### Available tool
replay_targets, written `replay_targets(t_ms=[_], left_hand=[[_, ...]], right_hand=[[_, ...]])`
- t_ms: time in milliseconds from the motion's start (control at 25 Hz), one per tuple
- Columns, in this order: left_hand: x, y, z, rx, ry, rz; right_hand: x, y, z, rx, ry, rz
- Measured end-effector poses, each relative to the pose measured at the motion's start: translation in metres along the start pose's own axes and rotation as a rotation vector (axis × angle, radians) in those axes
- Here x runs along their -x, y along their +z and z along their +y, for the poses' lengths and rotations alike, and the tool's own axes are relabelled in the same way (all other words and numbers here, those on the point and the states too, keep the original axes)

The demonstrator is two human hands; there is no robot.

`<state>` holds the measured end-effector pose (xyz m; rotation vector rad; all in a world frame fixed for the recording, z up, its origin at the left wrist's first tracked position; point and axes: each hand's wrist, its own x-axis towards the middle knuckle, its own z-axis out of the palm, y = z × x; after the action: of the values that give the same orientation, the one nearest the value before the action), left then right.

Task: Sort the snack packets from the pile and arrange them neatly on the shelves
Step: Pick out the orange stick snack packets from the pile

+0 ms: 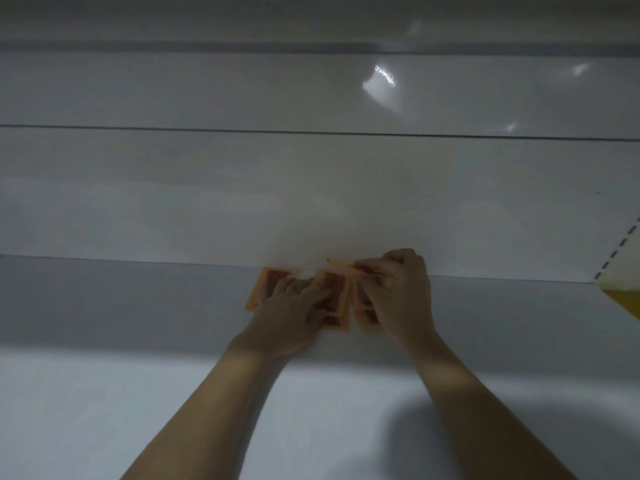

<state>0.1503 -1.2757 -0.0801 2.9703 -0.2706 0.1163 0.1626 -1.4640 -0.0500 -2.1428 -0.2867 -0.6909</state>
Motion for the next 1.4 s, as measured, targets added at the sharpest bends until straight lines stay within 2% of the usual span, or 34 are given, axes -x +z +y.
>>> replay_targets(t_ms=[160,360,480,680,800,880,1040,1160,1280,1400], left_hand=[[0.002,0.007,0.014,0.094,0.046,0.027],[0.000,0.004,0.015,0.106,-0.066,-0.003],[0.000,-0.004,0.007,0.016,-0.064,-0.023],[0.001,-0.018,-0.011,0.125,-0.152,-0.067],[-0.002,-0.013,-0.017,0.124,-0.164,-0.092],[-0.002,-0.010,-0.015,0.097,-0.149,-0.089],[-0.002,-0.008,-0.010,0.051,-0.152,-0.106],[0.000,-0.003,-0.008,0.052,-0.140,-0.079],[0.003,-0.010,-0.014,0.165,-0.182,-0.023],[0.004,-0.019,-0.020,0.120,-0.165,-0.137]], right_hand=[[0.001,-0.007,-0.004,-0.175,0.091,-0.048],[0.003,-0.002,-0.002,-0.198,0.088,-0.066],[0.006,0.006,0.002,-0.136,0.028,-0.098],[0.006,0.024,0.012,0.087,0.001,-0.298],[0.003,0.022,0.014,0.027,0.164,-0.447],[0.001,0.015,0.014,0.118,0.159,-0.459],[-0.004,0.004,0.023,0.519,0.106,-0.512],[-0.003,0.002,0.029,0.559,0.083,-0.510],[-0.001,0.004,0.028,0.591,0.052,-0.472],[0.006,0.018,0.016,0.560,-0.124,-0.504]])
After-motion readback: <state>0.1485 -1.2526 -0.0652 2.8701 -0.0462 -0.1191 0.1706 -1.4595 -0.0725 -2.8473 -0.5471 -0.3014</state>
